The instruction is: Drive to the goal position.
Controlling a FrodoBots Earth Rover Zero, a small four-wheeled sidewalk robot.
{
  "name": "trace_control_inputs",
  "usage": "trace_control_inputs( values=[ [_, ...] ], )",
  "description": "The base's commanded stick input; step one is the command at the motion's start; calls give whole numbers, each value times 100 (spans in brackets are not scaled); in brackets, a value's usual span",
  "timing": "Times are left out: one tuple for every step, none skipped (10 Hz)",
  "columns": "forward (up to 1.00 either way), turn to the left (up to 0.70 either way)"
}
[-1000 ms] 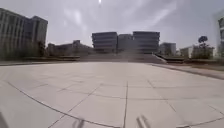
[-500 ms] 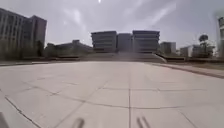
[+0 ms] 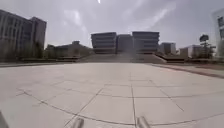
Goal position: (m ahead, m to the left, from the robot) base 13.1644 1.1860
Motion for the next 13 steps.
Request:
trace_control_inputs(
  values=[
    [70,0],
    [70,0],
    [70,0],
    [70,0],
    [70,0],
    [70,0],
    [70,0],
    [70,0],
    [70,0],
    [70,0],
    [70,0],
    [70,0],
    [70,0]
  ],
)
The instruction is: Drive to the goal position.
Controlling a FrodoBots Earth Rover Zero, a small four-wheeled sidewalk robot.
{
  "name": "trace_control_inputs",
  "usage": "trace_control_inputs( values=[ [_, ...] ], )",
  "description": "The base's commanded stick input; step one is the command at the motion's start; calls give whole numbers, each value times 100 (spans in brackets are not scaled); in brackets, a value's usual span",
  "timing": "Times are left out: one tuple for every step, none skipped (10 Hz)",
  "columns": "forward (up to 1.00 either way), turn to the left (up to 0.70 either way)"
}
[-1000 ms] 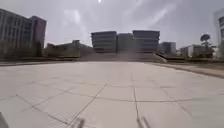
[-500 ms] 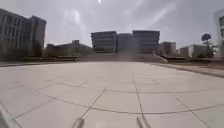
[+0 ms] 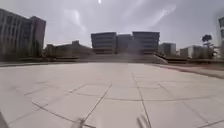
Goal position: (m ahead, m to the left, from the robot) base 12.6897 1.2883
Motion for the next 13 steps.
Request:
trace_control_inputs(
  values=[
    [70,0],
    [70,0],
    [70,0],
    [70,0],
    [70,0],
    [70,0],
    [70,0],
    [70,0],
    [70,0],
    [70,0],
    [70,0],
    [70,0],
    [70,0]
  ],
)
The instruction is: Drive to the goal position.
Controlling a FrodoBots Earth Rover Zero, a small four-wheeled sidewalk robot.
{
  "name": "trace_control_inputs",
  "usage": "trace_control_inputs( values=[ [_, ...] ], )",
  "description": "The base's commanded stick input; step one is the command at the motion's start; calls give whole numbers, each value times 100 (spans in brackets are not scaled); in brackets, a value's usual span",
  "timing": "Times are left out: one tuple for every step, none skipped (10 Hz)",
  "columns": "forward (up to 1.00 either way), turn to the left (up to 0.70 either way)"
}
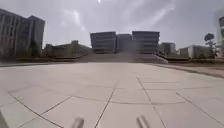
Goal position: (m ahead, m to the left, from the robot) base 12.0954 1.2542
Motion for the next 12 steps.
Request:
trace_control_inputs(
  values=[
    [70,0],
    [70,0],
    [70,0],
    [70,0],
    [70,0],
    [70,0],
    [70,0],
    [70,0],
    [70,0],
    [70,0],
    [70,0],
    [70,0]
  ],
)
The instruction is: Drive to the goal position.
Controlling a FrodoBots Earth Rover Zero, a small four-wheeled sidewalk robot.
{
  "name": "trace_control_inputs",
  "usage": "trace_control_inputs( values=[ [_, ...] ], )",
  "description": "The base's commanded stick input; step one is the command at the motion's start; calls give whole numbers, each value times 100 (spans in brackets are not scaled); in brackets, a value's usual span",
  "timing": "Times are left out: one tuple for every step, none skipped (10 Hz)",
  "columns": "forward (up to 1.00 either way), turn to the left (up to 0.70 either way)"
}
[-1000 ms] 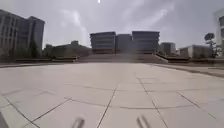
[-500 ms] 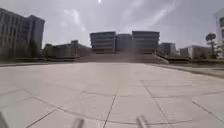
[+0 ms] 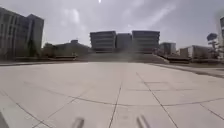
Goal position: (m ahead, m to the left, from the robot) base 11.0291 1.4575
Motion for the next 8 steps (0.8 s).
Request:
trace_control_inputs(
  values=[
    [70,0],
    [70,0],
    [70,0],
    [70,0],
    [70,0],
    [70,0],
    [70,0],
    [70,0]
  ],
)
